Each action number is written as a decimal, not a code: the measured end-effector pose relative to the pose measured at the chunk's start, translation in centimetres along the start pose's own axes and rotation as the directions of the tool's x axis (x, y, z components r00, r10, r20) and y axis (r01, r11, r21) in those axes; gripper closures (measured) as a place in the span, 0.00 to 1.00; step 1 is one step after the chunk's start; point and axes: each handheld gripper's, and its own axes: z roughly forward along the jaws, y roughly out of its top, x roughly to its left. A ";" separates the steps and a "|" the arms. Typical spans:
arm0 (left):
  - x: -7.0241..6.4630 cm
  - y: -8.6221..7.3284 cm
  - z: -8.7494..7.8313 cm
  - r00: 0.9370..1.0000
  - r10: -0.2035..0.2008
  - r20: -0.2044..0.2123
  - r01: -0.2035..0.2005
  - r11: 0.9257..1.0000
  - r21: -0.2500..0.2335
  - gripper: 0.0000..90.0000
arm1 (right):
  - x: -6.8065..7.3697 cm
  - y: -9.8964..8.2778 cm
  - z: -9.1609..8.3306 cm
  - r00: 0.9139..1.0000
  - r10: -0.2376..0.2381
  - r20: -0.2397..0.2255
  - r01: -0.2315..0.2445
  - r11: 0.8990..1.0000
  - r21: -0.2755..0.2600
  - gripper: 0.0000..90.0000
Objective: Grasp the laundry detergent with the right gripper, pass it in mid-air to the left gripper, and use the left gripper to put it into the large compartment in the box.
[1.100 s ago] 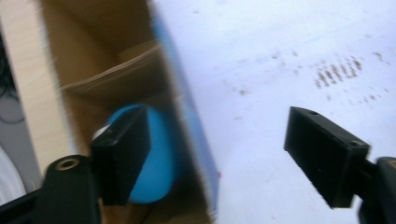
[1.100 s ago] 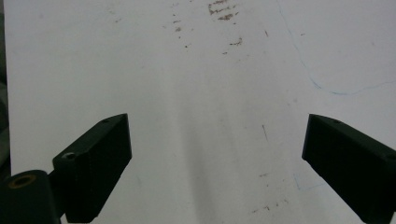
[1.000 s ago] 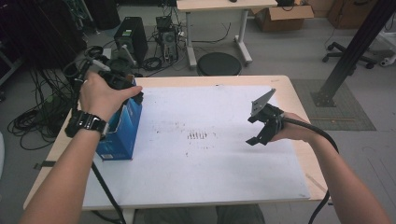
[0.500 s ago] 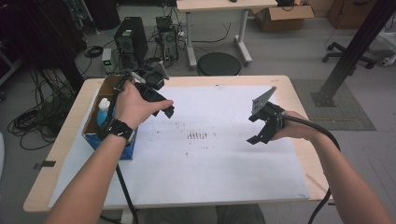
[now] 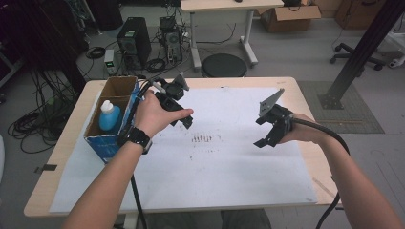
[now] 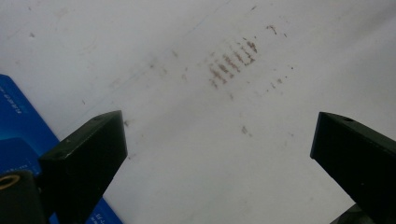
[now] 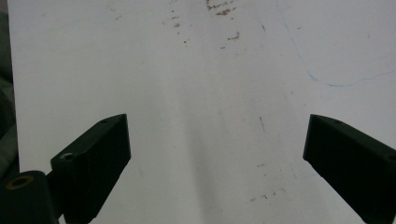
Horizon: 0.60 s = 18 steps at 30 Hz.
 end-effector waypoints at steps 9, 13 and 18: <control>-0.5 0.2 0.4 1.000 0.010 0.012 -0.010 1.000 0.013 0.05 | 0.1 -0.2 0.0 1.000 0.004 -0.001 -0.004 1.000 0.001 0.08; -0.7 0.3 0.4 1.000 0.008 0.011 -0.008 1.000 0.010 0.05 | 0.2 -0.3 0.1 1.000 0.004 0.000 -0.004 1.000 0.001 0.08; -0.8 0.2 0.3 1.000 0.013 0.016 -0.013 1.000 0.006 0.05 | 0.3 -0.4 0.0 1.000 0.003 -0.002 -0.003 1.000 0.000 0.08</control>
